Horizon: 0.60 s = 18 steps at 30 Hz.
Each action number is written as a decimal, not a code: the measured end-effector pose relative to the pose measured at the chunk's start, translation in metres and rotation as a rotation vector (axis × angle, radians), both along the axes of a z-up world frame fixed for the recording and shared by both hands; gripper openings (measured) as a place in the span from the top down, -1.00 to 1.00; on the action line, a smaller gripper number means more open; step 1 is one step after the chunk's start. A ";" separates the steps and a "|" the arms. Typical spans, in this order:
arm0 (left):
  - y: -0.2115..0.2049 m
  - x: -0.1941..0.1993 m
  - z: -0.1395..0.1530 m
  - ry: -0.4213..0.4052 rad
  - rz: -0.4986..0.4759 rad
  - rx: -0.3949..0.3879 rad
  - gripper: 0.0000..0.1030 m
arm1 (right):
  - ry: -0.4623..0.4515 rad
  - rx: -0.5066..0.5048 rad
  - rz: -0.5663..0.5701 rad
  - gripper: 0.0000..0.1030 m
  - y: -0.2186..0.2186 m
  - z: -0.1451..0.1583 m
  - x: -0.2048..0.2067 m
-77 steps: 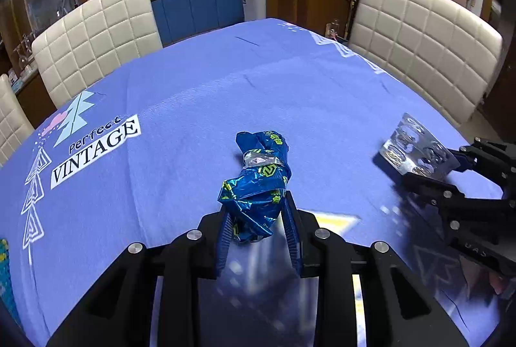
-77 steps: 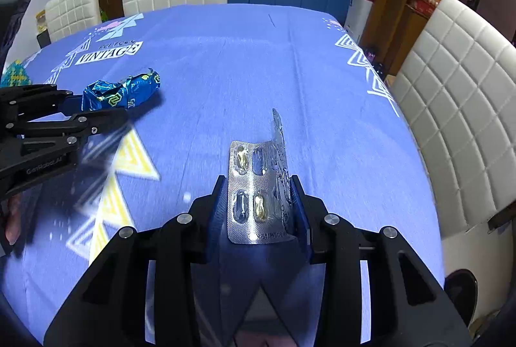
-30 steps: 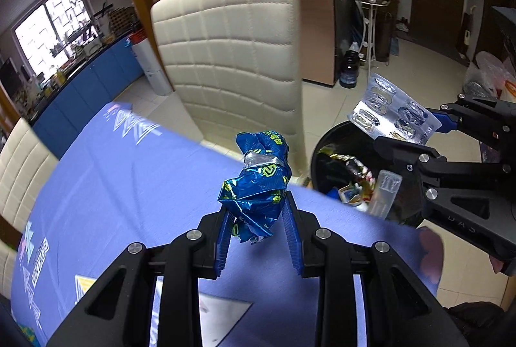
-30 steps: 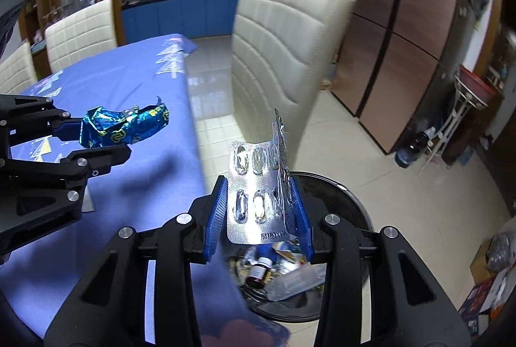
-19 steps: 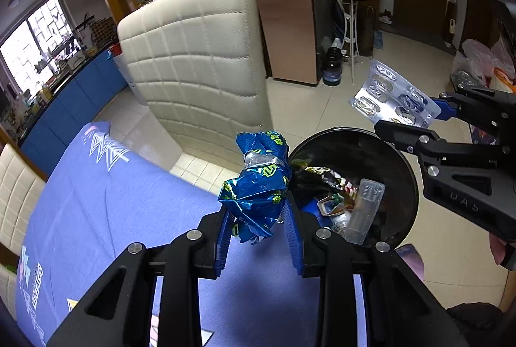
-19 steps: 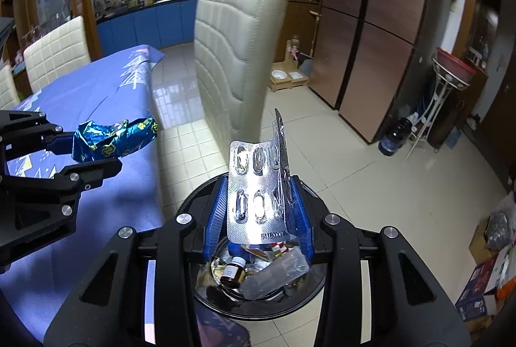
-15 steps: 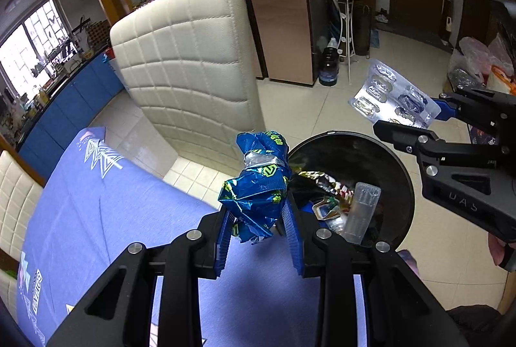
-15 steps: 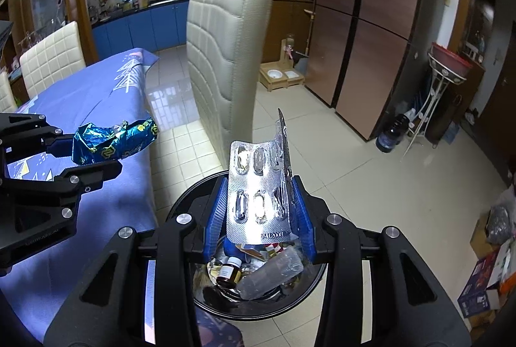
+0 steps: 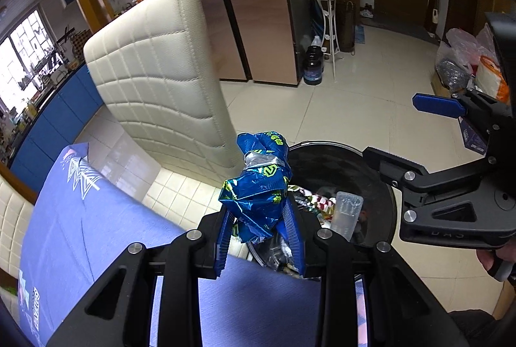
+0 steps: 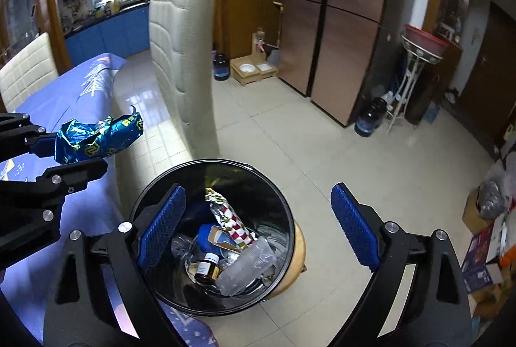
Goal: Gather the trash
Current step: 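Lower the blue wrapper into the bin and open the left tool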
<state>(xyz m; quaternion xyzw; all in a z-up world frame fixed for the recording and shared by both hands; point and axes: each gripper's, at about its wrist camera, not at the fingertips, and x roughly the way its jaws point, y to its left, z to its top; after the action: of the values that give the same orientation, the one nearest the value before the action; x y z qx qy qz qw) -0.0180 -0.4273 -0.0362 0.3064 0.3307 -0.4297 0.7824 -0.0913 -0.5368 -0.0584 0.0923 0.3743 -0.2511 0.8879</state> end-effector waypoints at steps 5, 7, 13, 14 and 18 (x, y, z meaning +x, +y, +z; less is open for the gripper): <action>-0.012 -0.007 -0.001 -0.006 -0.019 0.012 0.39 | -0.003 0.007 -0.031 -0.77 -0.012 -0.001 -0.010; -0.017 -0.009 -0.002 -0.002 -0.023 0.018 0.39 | -0.002 0.005 -0.043 -0.77 -0.016 -0.001 -0.013; -0.026 -0.017 -0.002 -0.003 -0.044 0.021 0.39 | -0.007 0.022 -0.076 -0.77 -0.024 -0.002 -0.023; -0.027 -0.018 -0.001 -0.003 -0.047 0.019 0.39 | -0.007 0.024 -0.082 -0.77 -0.025 -0.003 -0.024; -0.032 -0.022 -0.001 -0.001 -0.062 0.019 0.39 | -0.008 0.035 -0.101 -0.77 -0.030 -0.005 -0.031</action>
<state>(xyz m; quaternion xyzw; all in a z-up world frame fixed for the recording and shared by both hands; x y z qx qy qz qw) -0.0403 -0.4597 -0.0370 0.3239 0.3247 -0.4506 0.7659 -0.1220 -0.5666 -0.0638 0.1277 0.3699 -0.2884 0.8739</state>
